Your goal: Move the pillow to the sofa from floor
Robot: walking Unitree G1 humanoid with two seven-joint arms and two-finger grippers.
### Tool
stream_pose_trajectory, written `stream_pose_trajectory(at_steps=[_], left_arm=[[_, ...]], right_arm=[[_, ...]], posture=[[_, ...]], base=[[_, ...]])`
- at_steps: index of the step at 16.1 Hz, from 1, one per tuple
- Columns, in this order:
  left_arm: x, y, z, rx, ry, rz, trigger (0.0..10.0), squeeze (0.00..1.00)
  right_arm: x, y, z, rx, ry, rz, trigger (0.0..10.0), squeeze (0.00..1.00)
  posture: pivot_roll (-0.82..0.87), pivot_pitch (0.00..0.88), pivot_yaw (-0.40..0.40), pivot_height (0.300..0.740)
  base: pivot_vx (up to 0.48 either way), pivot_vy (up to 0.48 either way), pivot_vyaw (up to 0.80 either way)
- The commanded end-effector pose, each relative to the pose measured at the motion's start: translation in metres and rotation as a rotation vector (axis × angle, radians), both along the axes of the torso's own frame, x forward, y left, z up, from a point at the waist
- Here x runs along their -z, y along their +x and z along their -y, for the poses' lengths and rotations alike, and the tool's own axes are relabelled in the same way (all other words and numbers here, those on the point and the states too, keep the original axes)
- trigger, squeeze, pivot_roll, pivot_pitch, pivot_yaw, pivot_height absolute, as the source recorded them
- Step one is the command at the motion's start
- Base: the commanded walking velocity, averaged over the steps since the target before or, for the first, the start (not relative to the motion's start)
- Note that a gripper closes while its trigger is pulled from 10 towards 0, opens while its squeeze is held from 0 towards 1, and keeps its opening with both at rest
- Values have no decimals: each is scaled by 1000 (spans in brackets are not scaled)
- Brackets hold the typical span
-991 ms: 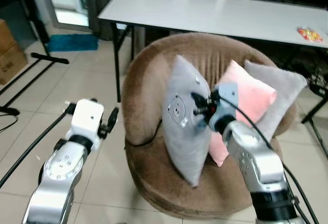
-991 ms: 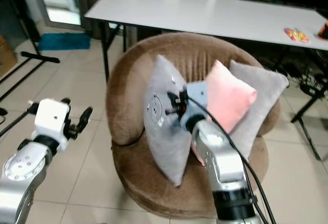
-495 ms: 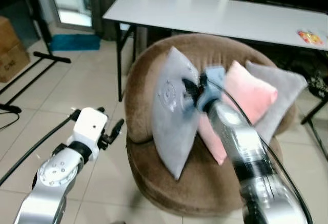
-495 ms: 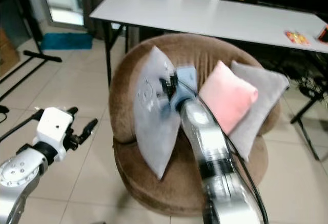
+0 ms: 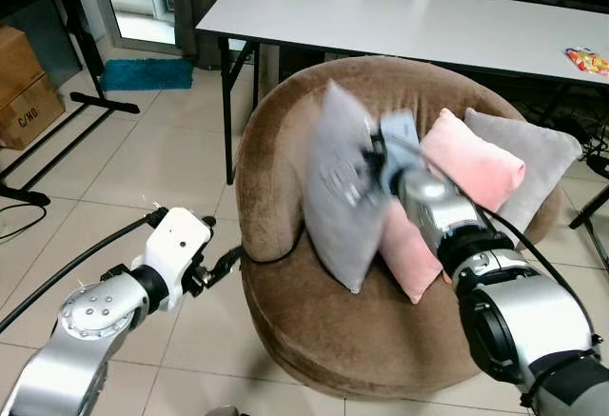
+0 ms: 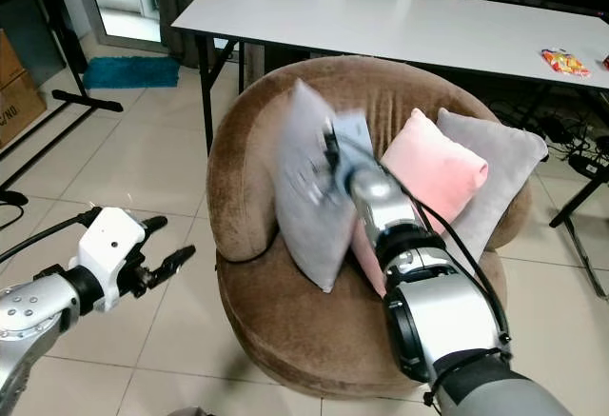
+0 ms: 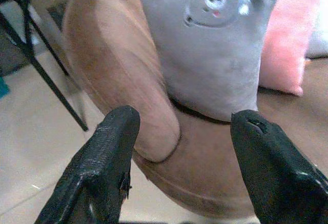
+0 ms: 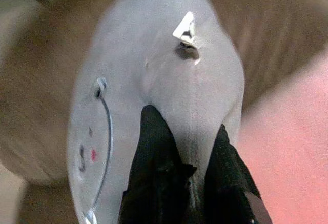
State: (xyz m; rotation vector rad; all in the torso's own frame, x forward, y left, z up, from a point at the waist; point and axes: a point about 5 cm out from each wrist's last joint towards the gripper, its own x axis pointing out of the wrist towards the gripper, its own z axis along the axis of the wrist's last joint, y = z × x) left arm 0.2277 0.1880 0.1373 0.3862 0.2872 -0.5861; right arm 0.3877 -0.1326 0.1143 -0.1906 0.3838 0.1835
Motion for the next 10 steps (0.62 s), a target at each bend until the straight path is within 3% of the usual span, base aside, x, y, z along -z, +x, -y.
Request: stream_pose_trajectory(at_steps=[1,2,5,7,10], left_arm=[[-3,-4,5,44,-2,-19,10000,0],[-3,-7,4,49,1,-33,10000,0],[-4,-7,2,39,7,-26,10000,0],[-8,0,3,30,9,1,10000,0],[-9,3,3,19,10,4,10000,0]], right_arm=[[-3,2,16,67,-75,11,10000,31],[-3,1,33,171,-108,25,10000,973],[-13,5,41,239,-67,75,10000,1000],[-33,12,53,281,-75,161,10000,1000],[-55,18,64,260,-1,238,10000,1000]], posture=[[79,0,-41,740],[87,0,-38,740],[89,0,-31,740],[84,0,-25,740],[72,0,-21,740]], base=[[0,0,0],[0,0,0],[0,0,0],[0,0,0],[0,0,0]])
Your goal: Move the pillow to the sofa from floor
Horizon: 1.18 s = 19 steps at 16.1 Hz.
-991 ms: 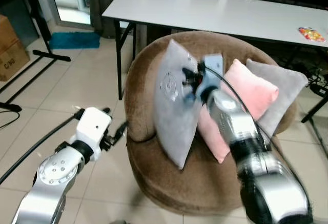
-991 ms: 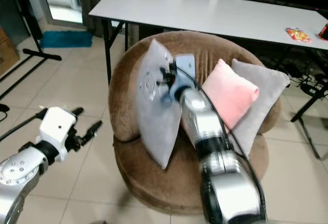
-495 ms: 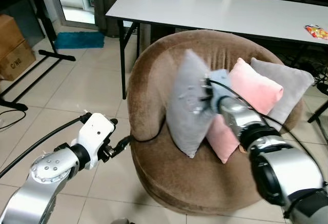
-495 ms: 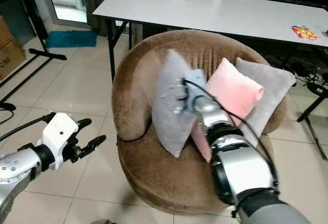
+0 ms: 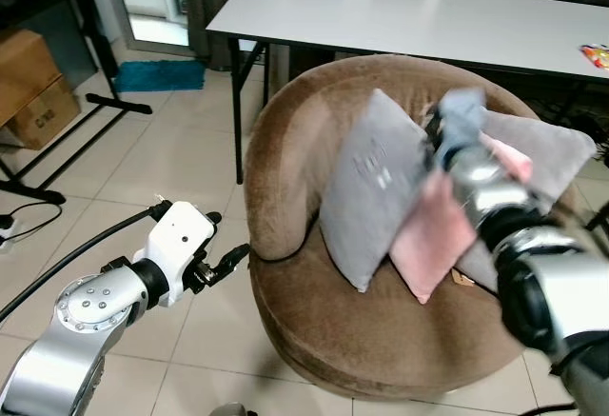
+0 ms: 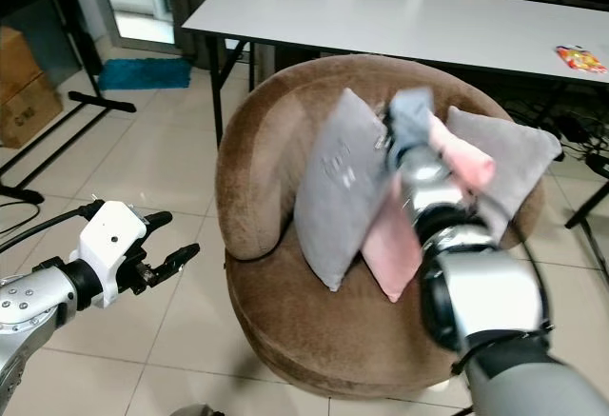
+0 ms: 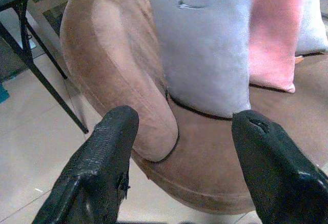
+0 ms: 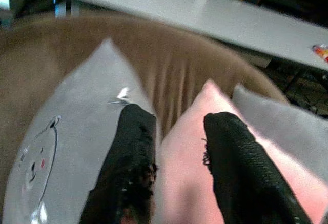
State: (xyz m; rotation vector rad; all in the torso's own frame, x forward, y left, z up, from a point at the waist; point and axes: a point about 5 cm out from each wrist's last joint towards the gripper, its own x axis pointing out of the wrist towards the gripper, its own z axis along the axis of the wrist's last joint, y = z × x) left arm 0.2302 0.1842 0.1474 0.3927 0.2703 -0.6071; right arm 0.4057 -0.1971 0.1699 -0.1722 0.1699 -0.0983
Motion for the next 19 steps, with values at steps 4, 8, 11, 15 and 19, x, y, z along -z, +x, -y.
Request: stream_pose_trajectory(at_steps=[4,8,11,15,19], left_arm=[[6,12,-1,-87,3,48,10000,0],[10,21,4,-252,-80,108,10000,0],[18,20,8,-316,-135,59,10000,0],[10,15,-3,-423,-44,191,10000,0],[2,11,-8,-480,-67,237,10000,0]], right_arm=[[-4,0,0,-81,122,54,10000,1000],[19,-17,2,-161,234,134,10000,1000],[39,-49,13,-97,263,180,10000,1000],[51,-118,2,-31,271,164,10000,1000],[71,-151,-9,-13,230,71,10000,1000]], posture=[[14,0,-8,740],[-60,0,17,740],[-65,0,6,740],[-54,0,-7,740],[-37,0,-23,740]], base=[[0,0,0],[0,0,0],[0,0,-533],[0,0,-800],[0,0,-800]])
